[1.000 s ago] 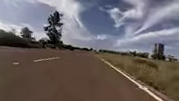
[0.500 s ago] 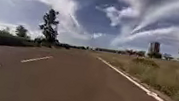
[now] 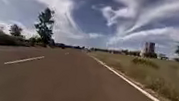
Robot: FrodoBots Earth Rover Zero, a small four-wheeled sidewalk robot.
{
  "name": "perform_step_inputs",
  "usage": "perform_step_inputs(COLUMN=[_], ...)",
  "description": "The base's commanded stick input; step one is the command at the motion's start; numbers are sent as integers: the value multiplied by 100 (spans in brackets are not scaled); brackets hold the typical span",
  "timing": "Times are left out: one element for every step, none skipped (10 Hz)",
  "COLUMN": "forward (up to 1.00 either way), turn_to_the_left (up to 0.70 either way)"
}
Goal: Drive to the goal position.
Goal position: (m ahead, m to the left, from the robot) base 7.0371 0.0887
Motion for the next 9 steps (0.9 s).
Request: perform_step_inputs(forward=[100,100,100,100,100,100,100,100,100], turn_to_the_left=[0,0,0,0,0,0,0,0,0])
